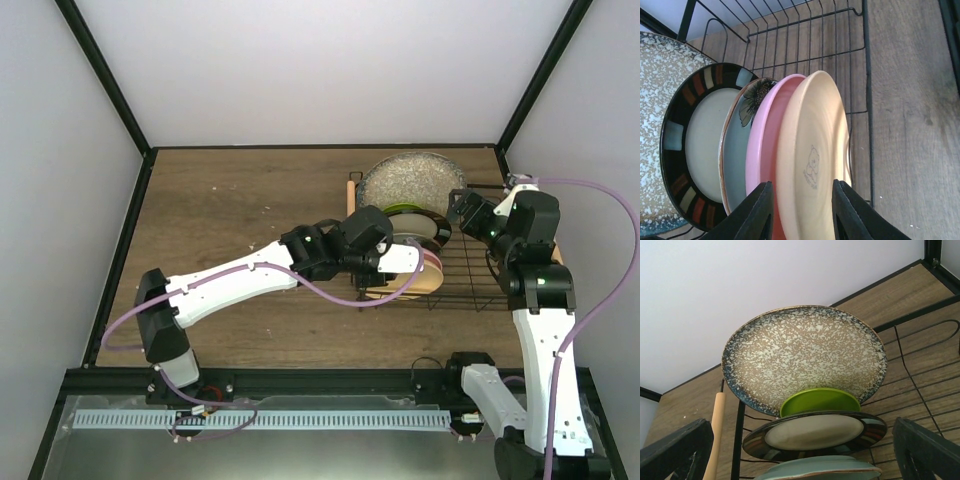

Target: Unload the plates from the dish rack

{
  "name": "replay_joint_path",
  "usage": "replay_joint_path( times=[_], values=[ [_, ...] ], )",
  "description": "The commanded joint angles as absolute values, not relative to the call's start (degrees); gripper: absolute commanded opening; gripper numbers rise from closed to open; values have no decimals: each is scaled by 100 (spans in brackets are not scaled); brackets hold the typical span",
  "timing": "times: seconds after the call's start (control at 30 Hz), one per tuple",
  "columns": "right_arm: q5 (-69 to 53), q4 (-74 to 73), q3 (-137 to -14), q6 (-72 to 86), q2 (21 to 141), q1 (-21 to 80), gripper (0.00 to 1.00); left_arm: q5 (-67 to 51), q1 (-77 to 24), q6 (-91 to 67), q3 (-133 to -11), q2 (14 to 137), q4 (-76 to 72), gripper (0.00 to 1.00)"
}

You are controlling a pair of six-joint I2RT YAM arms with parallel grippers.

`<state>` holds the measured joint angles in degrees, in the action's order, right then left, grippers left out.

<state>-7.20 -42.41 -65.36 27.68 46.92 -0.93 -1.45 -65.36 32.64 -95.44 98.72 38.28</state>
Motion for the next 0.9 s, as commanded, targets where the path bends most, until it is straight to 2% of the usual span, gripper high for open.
replay_joint_path(
  times=[0.0, 0.7, 0.87],
  values=[
    [-608, -4270, -6437, 2665, 4657, -35, 100, 86, -6565, 3290, -9555, 10048, 3499, 33],
    [-599, -4236, -6322, 2620, 4685, -35, 100, 586, -6671, 3322, -9478, 10448, 3213, 32],
    [-598, -4251, -6285, 2620, 4664, -35, 100, 571, -6705, 3328, -9460, 10477, 3240, 28]
  ],
)
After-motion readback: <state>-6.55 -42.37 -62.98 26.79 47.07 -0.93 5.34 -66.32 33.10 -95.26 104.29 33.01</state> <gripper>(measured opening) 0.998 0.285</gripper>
